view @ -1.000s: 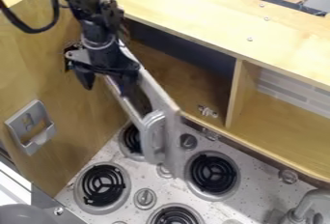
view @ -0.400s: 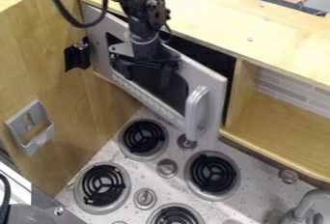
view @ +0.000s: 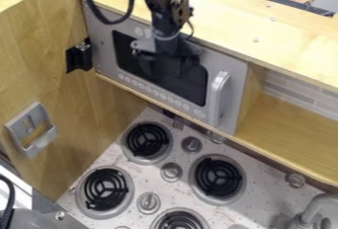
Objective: Close microwave
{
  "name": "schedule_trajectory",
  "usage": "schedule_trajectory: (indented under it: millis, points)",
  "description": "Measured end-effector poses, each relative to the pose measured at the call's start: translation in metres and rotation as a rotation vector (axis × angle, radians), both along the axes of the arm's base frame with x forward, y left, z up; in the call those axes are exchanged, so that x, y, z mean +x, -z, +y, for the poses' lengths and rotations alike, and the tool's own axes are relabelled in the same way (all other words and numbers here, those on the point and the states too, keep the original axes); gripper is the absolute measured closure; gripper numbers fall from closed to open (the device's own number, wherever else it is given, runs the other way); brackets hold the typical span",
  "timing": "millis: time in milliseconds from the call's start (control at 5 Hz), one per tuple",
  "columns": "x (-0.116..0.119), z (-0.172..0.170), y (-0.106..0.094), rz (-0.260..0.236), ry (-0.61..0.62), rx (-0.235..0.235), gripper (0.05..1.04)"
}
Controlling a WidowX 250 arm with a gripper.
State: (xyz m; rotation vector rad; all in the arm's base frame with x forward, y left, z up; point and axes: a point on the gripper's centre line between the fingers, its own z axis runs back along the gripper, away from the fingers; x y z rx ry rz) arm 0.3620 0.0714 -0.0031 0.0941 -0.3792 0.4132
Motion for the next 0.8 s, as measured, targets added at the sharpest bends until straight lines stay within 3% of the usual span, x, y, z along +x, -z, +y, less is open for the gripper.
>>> schedule_trajectory:
  millis: [600,800]
  points:
    - [0.0028,0.0006,-0.0019,0.026,-0.030,-0.014,0.085]
    - [0.0001,0.0090,-0.0075,0.021,-0.012,0.024,0.085]
